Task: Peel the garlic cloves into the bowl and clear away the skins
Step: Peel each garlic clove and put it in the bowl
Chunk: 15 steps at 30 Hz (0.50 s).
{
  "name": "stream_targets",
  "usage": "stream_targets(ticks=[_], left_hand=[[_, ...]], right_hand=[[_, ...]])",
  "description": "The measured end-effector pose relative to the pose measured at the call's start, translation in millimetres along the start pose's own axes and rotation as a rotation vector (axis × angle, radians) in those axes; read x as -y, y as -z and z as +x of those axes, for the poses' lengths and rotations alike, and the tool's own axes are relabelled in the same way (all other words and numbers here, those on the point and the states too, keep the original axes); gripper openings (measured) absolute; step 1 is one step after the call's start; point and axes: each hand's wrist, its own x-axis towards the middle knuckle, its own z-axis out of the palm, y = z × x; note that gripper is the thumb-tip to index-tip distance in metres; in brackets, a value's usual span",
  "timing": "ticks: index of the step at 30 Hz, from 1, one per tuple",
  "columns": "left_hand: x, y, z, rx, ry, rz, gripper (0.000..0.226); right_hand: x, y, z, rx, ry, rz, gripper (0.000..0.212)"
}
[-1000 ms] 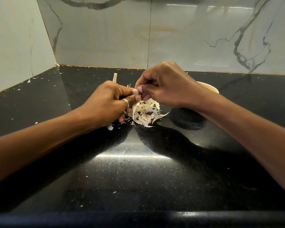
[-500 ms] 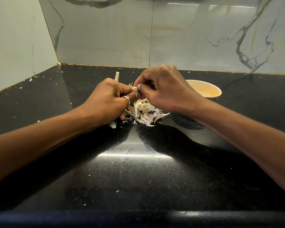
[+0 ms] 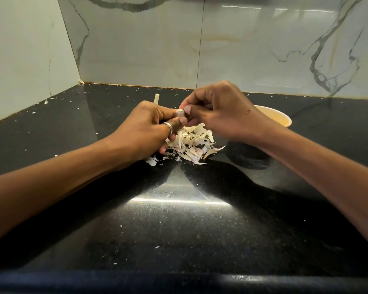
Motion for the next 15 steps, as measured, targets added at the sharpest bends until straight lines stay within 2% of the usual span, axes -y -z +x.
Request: stream_targets(ticks=[8,15], left_hand=[[1,-1,0,0.034,-0.016,0.015,0.018],[3,0,1,0.051,-0.04,0.078,0.017]], right_hand=[[5,13,-1,0.094,0.057,-0.115,0.013],[4,14,-1,0.111,0.061,-0.11,0.01]])
